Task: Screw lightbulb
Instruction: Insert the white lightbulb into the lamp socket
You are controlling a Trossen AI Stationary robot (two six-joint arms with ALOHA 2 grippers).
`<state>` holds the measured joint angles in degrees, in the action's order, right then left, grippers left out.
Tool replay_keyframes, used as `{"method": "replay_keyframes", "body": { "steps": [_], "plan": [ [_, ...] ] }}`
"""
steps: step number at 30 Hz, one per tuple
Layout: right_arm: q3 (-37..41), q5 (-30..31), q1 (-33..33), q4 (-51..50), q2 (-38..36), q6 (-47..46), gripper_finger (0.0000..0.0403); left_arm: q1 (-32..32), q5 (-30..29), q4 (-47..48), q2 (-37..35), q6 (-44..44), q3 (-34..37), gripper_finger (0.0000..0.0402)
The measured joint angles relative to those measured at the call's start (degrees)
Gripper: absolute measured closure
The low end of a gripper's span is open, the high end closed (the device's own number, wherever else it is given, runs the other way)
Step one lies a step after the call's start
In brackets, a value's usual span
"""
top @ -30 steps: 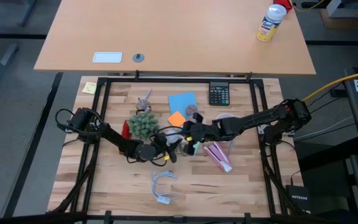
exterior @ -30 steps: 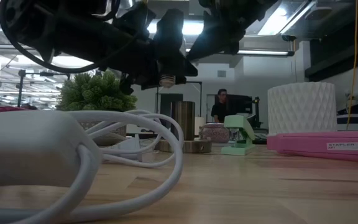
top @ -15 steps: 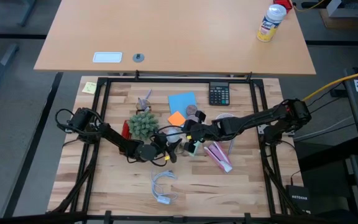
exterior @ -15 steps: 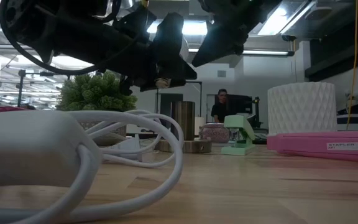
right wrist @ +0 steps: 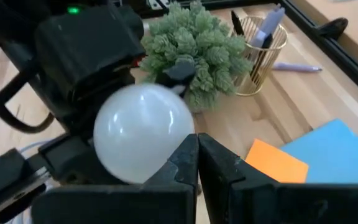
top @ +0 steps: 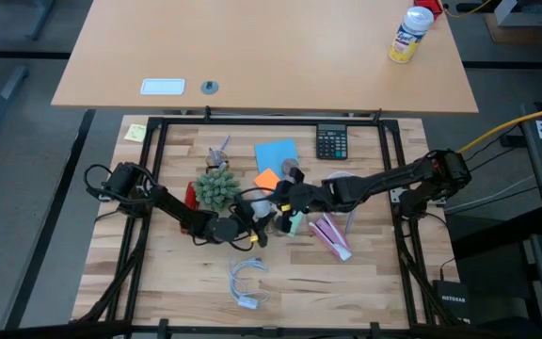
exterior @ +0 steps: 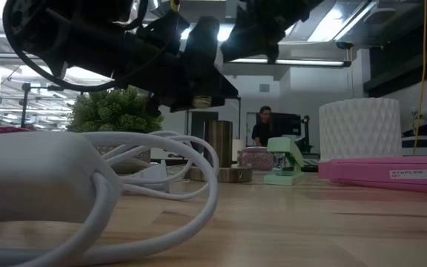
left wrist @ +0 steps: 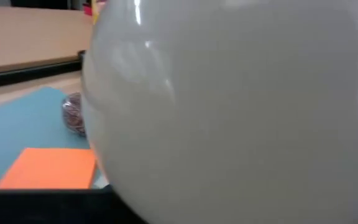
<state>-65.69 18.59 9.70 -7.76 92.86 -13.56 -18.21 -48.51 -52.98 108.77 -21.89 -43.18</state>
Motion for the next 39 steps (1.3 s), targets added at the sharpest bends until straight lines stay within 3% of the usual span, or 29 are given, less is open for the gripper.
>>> {"method": "replay_keyframes", "body": {
  "steps": [16,23,39],
  "plan": [
    [0.0,2.8,0.0,-1.3,0.0,0.6,0.0386,2.8,2.3,0.0,0.0,1.2,0.0,0.0258],
    [0.0,4.2,0.0,-3.3,0.0,0.6,0.0386,4.5,8.3,0.0,0.0,0.9,0.1,0.0258],
    [0.0,2.4,0.1,-6.4,0.0,0.0,0.0386,4.3,9.2,1.5,0.0,0.0,0.0,0.0259]
  ]
}}
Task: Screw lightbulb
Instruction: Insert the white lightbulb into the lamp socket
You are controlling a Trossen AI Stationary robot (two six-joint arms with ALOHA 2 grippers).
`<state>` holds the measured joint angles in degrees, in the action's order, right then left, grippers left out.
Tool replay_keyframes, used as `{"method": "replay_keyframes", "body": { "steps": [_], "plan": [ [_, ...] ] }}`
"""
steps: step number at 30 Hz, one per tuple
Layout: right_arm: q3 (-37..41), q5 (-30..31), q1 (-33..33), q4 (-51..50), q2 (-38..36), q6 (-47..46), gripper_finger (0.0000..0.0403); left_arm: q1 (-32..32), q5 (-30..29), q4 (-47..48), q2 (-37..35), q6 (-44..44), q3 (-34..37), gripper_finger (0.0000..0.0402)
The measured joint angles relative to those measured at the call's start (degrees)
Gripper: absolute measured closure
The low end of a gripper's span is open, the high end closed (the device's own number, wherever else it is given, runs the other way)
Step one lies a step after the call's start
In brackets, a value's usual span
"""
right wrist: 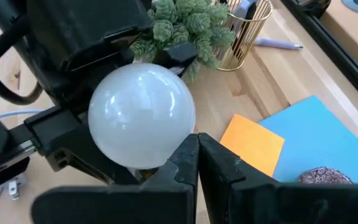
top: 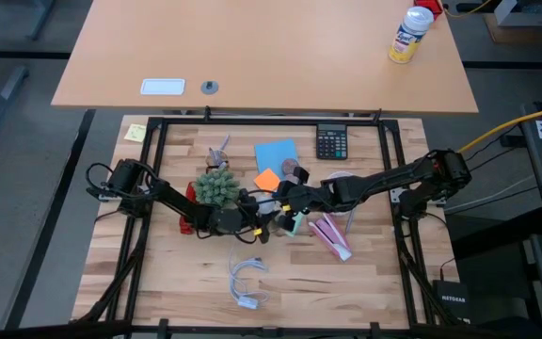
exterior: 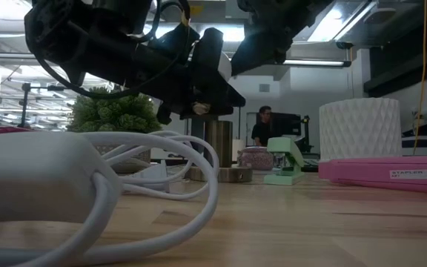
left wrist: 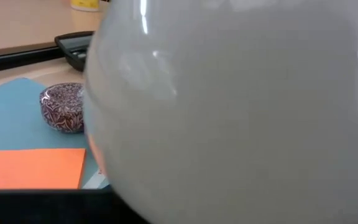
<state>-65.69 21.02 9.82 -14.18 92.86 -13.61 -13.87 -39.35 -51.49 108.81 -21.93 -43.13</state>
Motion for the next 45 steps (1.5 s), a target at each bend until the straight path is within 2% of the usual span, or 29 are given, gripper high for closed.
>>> {"method": "replay_keyframes", "body": {
  "steps": [19,29,39,45],
  "plan": [
    [0.0,1.8,0.0,0.5,0.0,0.0,0.0386,0.0,0.4,-0.1,0.0,0.5,0.0,0.0259],
    [0.0,3.6,0.0,-1.2,0.0,0.0,0.0386,0.1,0.3,-0.3,0.0,4.5,-0.1,0.0259],
    [0.0,5.5,-0.1,-4.1,0.0,-0.1,0.0386,-1.3,-0.5,-0.6,-0.1,-0.1,-0.1,0.0259],
    [0.0,5.5,-0.1,-5.5,0.0,0.0,0.0386,-3.9,-1.9,6.9,-5.9,-1.3,0.0,0.0259]
  ]
}}
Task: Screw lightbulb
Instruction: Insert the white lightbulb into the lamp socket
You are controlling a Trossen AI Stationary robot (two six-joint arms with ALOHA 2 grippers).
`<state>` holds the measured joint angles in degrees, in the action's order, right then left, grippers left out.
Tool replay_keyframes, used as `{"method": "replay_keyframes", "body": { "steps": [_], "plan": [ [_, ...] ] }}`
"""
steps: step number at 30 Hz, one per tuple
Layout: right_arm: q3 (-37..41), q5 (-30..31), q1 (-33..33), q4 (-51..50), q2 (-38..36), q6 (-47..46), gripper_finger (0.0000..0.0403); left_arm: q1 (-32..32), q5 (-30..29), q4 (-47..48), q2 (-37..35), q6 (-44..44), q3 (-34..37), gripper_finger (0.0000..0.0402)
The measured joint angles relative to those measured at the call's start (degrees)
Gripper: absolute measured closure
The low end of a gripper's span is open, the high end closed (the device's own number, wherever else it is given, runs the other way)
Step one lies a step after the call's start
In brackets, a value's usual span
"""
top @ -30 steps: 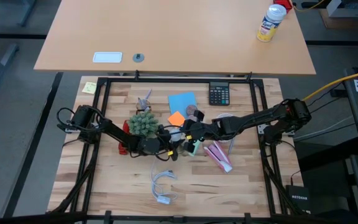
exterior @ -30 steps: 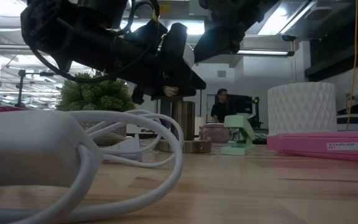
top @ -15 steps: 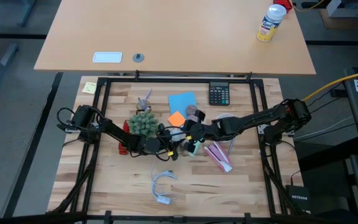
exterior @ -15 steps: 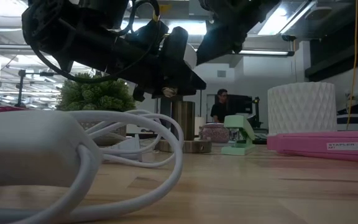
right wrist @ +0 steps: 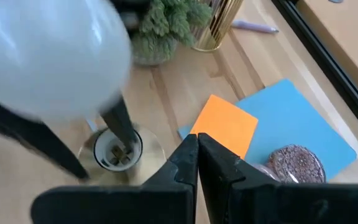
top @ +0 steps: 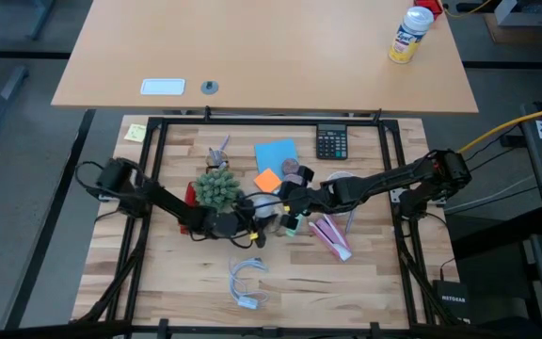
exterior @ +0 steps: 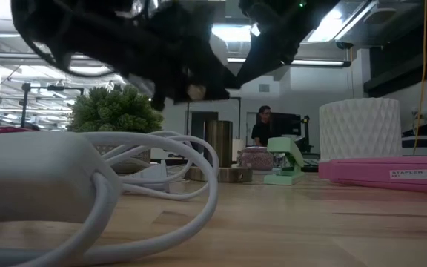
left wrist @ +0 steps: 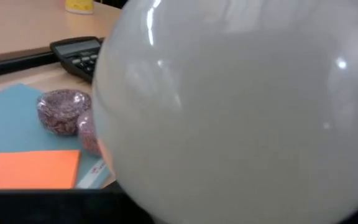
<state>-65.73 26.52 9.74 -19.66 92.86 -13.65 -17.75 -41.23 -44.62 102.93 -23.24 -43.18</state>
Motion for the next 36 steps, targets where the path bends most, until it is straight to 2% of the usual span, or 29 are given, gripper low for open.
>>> {"method": "replay_keyframes", "body": {
  "steps": [4,11,14,18,21,30,36],
  "plan": [
    [0.0,-0.1,0.0,-1.1,-0.1,0.0,0.0386,-2.3,-0.1,12.6,-7.1,-2.4,0.0,0.0259],
    [0.0,-2.1,0.0,-1.1,-0.1,0.0,0.0386,-7.8,2.5,42.7,-18.6,-20.3,0.0,0.0259],
    [0.0,-2.1,0.0,-1.1,-0.2,0.0,0.0386,-9.7,7.4,54.1,-21.0,-30.6,0.0,0.0259],
    [0.0,-2.1,0.0,-1.0,-0.2,0.0,0.0386,-11.8,15.8,63.7,-20.7,-42.9,0.1,0.0259],
    [0.0,-2.1,0.0,-1.0,-0.2,0.0,0.0386,-13.3,17.3,66.3,-19.0,-47.3,0.1,0.0259],
    [0.0,-3.2,0.0,-1.0,-0.2,0.0,0.0386,-14.0,17.3,65.9,-11.5,-53.0,0.1,0.0259],
    [0.0,-3.8,0.0,-1.2,-0.2,0.0,0.0386,-14.0,17.5,64.2,-8.6,-53.8,0.0,0.0259]
  ]
}}
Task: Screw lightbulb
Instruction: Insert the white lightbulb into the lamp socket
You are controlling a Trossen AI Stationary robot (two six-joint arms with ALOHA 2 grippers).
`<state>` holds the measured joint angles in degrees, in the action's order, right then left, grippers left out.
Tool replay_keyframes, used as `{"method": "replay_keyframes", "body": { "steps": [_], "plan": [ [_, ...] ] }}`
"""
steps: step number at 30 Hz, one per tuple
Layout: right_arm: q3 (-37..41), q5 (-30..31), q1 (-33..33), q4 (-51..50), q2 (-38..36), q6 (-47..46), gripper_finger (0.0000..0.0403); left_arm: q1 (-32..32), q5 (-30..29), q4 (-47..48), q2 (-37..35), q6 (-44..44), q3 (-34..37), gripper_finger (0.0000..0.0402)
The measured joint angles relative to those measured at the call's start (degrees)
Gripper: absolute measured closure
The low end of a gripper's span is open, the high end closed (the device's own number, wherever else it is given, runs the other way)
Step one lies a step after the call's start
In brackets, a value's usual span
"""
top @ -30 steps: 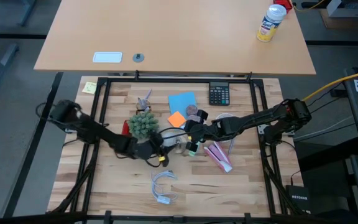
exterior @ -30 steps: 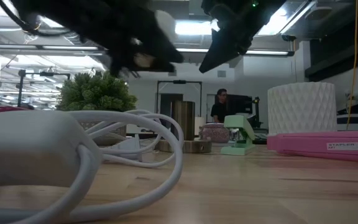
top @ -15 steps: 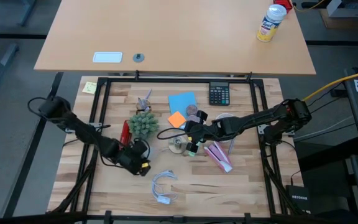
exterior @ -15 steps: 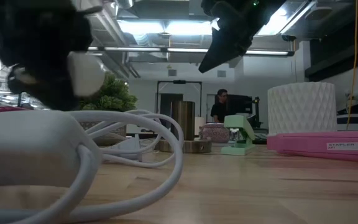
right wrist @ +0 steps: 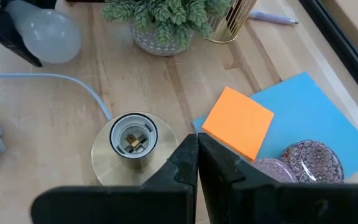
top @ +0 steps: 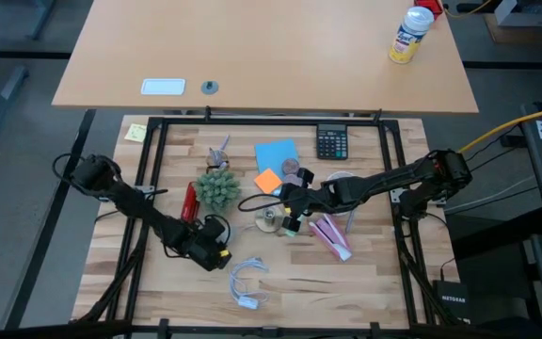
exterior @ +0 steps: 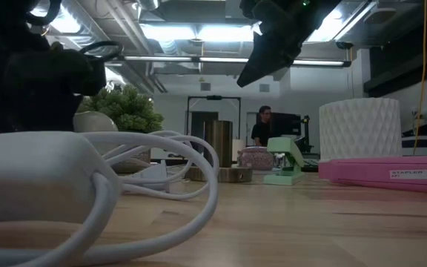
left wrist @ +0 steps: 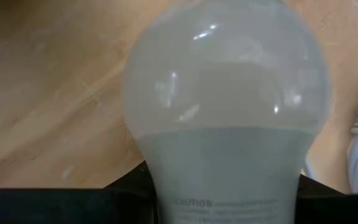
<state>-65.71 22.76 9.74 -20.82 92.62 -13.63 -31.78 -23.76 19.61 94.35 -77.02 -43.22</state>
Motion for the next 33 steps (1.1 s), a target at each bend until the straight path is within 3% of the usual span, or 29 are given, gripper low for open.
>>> {"method": "replay_keyframes", "body": {
  "steps": [10,21,33],
  "plan": [
    [0.0,-3.8,0.0,0.1,0.0,0.2,0.0386,0.0,0.9,-0.8,-0.3,-0.9,0.0,0.0254],
    [0.0,-5.5,0.0,0.1,0.0,0.2,0.0386,0.1,1.8,-1.7,-0.2,-2.1,0.0,0.0195],
    [0.0,-5.5,0.0,0.1,0.0,0.2,0.0386,0.0,2.1,-2.0,-0.4,-2.2,0.1,0.0192]
  ]
}}
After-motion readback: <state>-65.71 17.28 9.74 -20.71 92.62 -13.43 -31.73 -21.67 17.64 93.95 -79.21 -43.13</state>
